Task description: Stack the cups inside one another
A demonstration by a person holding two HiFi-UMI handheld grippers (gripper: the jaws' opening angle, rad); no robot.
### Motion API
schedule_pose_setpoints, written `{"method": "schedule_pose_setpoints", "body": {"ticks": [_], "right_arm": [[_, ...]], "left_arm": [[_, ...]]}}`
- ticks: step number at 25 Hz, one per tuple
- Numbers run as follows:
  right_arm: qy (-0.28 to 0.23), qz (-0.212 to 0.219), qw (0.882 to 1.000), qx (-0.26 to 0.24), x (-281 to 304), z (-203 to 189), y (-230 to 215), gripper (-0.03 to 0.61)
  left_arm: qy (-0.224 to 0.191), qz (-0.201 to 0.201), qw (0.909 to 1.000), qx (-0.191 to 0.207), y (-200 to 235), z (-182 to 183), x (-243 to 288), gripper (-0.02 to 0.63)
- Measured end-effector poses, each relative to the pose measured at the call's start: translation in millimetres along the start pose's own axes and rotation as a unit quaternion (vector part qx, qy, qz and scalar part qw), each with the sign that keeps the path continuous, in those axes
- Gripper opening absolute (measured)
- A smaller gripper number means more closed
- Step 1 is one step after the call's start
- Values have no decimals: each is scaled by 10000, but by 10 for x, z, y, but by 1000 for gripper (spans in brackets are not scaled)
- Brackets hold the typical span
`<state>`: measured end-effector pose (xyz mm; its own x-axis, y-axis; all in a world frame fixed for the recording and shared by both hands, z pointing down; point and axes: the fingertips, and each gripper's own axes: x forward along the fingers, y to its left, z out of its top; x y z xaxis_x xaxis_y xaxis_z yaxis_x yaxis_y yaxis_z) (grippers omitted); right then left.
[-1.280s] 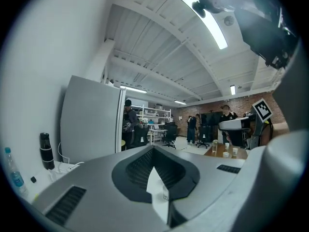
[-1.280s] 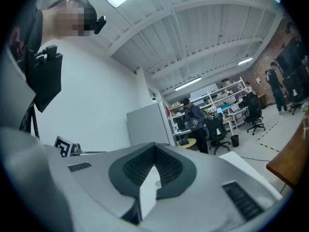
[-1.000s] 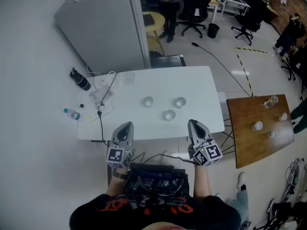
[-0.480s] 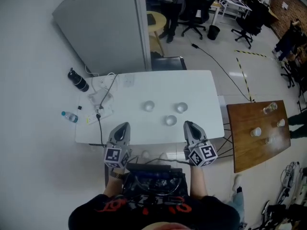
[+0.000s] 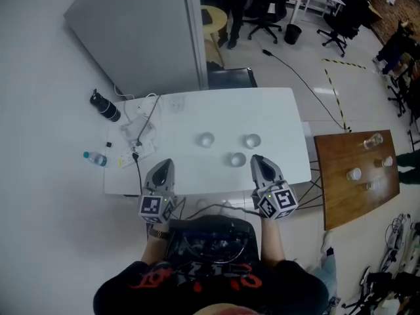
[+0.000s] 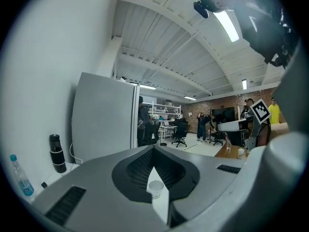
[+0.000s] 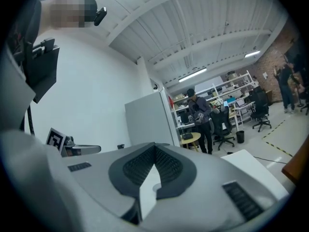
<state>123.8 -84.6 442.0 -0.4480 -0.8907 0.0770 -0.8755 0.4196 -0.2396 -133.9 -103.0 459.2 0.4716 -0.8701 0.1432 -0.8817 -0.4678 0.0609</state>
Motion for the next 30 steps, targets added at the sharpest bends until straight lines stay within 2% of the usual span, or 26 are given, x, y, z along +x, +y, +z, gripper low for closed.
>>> {"method": "schedule_pose_setpoints", "body": {"ticks": [5,10,17,22,24,26,30], "right_arm": [[230,-103,9997,44,-10,-264,-84,6],[321,171,9991,-195,43,-354,-65,7],[357,-118,9979,-528,150,-419,-113,16],[350,-228,9974,-595,237,-443,-153,166],[403,-303,9969,-597,237,-496,-183,180],[513,-396,9960,-615,236,-597,-219,229],[830,-473,9939,-544,235,-890,-283,282]], "left_arm": [[58,34,10000,-46,70,-70,36,3],[134,67,9999,-41,140,-172,91,3],[113,121,9998,-122,203,-259,136,3],[151,-49,9996,-213,141,-248,226,3],[164,-109,9996,-200,125,-258,247,3],[172,-142,9996,-193,125,-270,257,3],[236,-183,9994,-187,131,-298,280,3]]}}
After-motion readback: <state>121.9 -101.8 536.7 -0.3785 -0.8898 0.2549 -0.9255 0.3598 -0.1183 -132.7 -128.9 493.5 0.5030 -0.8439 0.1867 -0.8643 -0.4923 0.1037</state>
